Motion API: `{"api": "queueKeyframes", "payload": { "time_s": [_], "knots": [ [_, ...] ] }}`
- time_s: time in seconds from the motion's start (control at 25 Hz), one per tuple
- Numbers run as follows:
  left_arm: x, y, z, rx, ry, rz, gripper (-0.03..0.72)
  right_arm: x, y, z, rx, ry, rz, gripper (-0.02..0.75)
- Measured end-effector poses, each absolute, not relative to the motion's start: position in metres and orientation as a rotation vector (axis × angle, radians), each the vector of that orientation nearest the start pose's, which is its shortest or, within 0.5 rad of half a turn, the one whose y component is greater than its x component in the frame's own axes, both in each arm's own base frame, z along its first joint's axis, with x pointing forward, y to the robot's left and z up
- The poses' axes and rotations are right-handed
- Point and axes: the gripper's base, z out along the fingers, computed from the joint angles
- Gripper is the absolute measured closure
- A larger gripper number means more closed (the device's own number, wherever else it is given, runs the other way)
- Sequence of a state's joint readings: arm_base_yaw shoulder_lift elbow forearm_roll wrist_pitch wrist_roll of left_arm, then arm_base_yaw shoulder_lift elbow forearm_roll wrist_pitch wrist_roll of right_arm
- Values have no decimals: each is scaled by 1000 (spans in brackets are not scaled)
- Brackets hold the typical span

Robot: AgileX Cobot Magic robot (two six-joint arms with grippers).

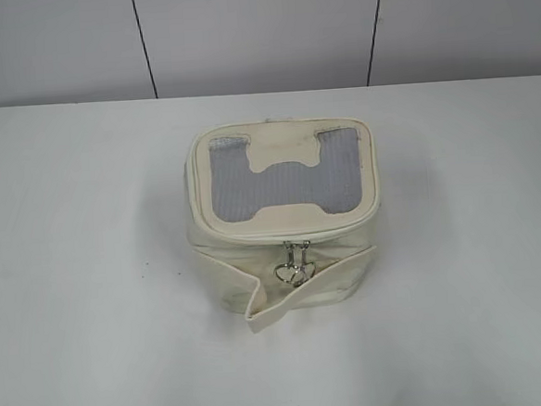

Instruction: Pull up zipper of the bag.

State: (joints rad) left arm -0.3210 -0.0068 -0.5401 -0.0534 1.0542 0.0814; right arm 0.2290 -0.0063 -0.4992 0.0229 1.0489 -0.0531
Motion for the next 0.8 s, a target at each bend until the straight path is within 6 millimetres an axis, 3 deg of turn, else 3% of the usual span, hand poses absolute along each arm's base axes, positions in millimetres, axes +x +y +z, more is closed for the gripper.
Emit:
{"api": "queueKeyframes", "payload": {
  "time_s": [0.16,0.44,0.8],
  "knots": [
    [-11,-1,289,401,1956,-217,407,-6,1,278,-265,2010,124,148],
    [-11,-2,289,246,1975,-116,407,-5,2,278,-49,2024,-11,148],
    [-11,-4,289,106,1985,-25,407,-5,2,278,-30,2024,-25,148]
  ]
}}
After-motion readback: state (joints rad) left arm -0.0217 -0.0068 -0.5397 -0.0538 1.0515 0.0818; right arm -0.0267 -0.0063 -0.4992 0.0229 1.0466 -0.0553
